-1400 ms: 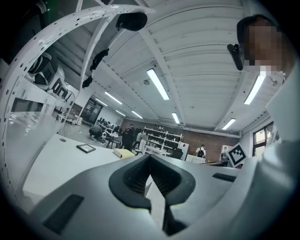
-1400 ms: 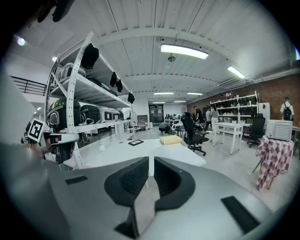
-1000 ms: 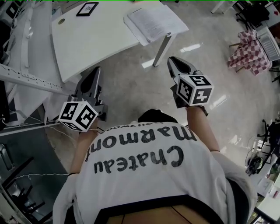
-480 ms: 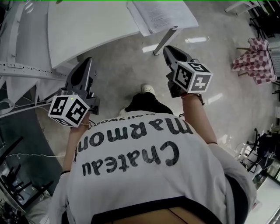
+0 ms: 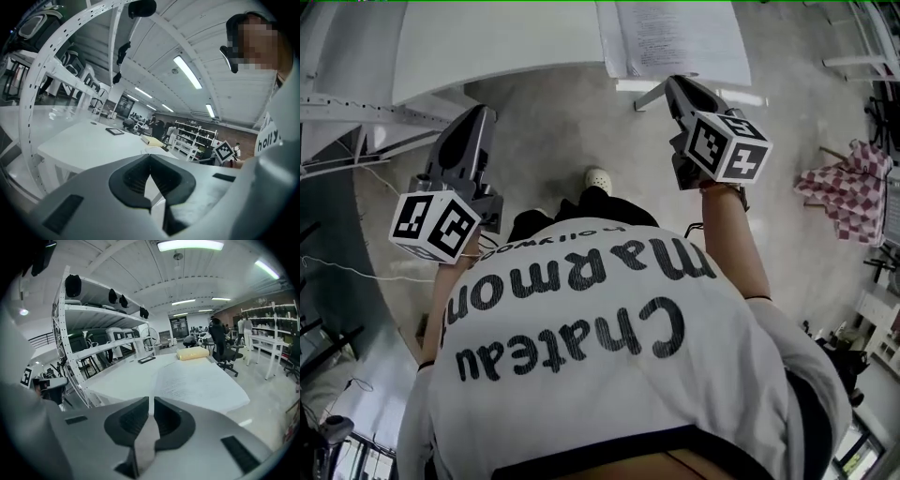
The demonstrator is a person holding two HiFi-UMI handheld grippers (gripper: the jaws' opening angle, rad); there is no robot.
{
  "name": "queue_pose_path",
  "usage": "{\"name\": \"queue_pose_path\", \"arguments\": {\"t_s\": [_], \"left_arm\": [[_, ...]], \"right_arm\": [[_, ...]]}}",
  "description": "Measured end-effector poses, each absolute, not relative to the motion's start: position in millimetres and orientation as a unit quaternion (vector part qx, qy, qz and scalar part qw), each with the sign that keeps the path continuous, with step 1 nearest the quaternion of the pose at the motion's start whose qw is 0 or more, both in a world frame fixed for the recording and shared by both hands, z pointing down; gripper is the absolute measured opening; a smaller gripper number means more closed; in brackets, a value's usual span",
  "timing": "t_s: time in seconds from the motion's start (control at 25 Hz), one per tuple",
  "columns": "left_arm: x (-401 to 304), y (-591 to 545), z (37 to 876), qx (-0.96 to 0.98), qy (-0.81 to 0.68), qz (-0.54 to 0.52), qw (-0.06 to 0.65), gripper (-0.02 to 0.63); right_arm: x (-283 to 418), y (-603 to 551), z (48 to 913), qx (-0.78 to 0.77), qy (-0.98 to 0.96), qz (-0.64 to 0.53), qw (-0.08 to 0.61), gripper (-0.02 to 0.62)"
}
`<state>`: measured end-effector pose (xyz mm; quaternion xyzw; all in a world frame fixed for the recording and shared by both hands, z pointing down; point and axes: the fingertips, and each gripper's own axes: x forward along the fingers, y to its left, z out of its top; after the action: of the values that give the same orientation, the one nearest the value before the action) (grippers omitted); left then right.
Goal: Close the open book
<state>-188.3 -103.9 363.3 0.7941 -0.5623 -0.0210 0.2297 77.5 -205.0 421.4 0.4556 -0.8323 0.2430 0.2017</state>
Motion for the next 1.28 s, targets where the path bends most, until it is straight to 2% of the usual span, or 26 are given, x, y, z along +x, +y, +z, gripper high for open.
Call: {"name": "queue_pose_path", "arguments": {"t_s": [0.32, 0.36, 0.4, 0.44, 0.48, 0.88, 1.12, 1.28], "left_arm": [[-185.5, -99.4, 375.6, 0.743, -0.627, -0.03, 0.23, 0.023], [-183.9, -97.9, 376.7, 0.738, -0.633, -0.032, 0.231, 0.023], [-182.0, -96.6, 378.1, 0.734, -0.637, -0.034, 0.232, 0.023], [-180.2, -95.4, 379.5, 0.731, -0.641, -0.035, 0.233, 0.023], [-178.6, -94.1, 380.8, 0.727, -0.645, -0.037, 0.234, 0.023], [-172.6, -73.3, 390.2, 0.694, -0.679, -0.046, 0.236, 0.023], [-175.1, -63.9, 392.0, 0.679, -0.693, -0.047, 0.237, 0.023], [-177.0, -61.5, 393.5, 0.674, -0.697, -0.052, 0.239, 0.023]], "right_arm": [[76.3, -262.8, 412.1, 0.407, -0.87, 0.199, 0.193, 0.054], [74.4, -265.7, 413.2, 0.396, -0.875, 0.193, 0.199, 0.07], [71.9, -267.2, 415.4, 0.383, -0.88, 0.187, 0.208, 0.132], [68.8, -267.5, 418.7, 0.369, -0.885, 0.181, 0.22, 0.186], [65.5, -267.0, 422.5, 0.354, -0.889, 0.173, 0.233, 0.195], [31.3, -237.5, 472.9, 0.185, -0.909, 0.051, 0.37, 0.241], [23.3, -222.5, 501.6, 0.142, -0.867, -0.077, 0.472, 0.259], [19.6, -222.9, 513.3, 0.142, -0.842, -0.12, 0.507, 0.259]]}}
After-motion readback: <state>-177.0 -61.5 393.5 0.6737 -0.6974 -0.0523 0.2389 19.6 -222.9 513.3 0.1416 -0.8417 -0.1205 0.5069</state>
